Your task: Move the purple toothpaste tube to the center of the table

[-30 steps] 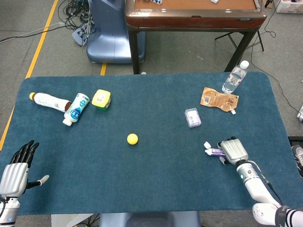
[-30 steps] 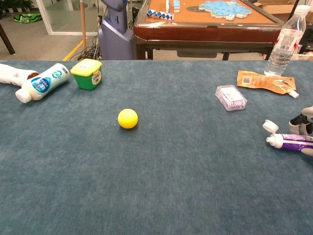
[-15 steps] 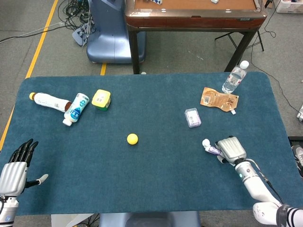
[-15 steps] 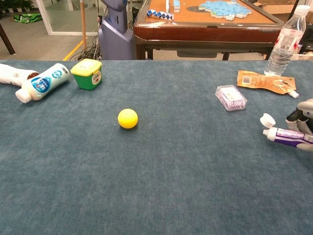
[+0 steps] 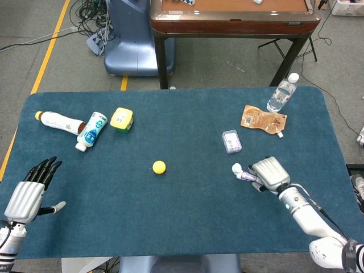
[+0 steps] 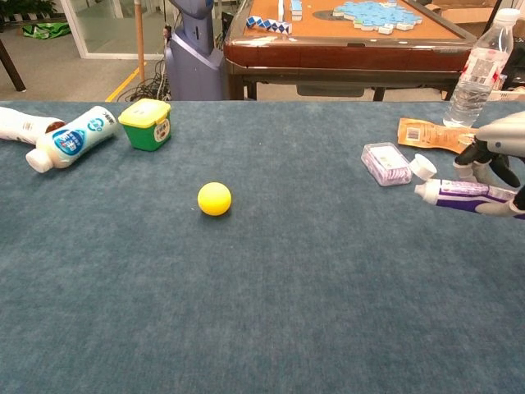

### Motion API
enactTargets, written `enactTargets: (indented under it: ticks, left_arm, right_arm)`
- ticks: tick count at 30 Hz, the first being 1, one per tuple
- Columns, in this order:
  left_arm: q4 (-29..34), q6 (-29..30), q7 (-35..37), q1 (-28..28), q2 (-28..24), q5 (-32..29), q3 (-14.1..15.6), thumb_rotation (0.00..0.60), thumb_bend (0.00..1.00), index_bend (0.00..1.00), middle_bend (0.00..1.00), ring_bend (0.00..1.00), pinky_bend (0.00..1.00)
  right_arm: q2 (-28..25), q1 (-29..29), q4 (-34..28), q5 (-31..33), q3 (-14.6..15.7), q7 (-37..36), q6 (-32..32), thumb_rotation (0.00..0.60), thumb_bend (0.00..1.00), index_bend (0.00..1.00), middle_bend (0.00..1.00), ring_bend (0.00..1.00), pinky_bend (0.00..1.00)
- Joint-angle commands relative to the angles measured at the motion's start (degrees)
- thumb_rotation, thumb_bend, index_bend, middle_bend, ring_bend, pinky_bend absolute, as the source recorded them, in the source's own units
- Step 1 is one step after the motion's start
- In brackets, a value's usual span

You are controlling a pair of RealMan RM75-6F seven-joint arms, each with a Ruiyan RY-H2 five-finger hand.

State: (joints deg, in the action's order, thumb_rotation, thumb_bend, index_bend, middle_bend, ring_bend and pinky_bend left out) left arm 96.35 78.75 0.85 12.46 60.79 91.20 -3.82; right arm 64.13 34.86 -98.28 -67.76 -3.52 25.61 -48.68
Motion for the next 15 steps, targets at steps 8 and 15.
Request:
enactTargets:
  ticks: [8,15]
  left_arm:
    - [0.57,-10.29,7.15,10.95,-3.74,7.64,-0.29,0.600,0.16,0.00,0.28,0.40,0.51]
    - [1.10,-17.50,11.02,18.34,-4.29,10.68,0.01,0.600,0.27,0.00,0.61,0.69,0.75]
  right_arm:
    - [-8.42,10.27,-11.00,1.20,-3.84,1.82,9.92,0.600,0.86,0.84,0.75,0.64,0.43]
    - [-7.82,18.21,-12.96,7.86,-4.31,5.95,14.47,0.600,0.89,0.86,0.77,0.66,0.45]
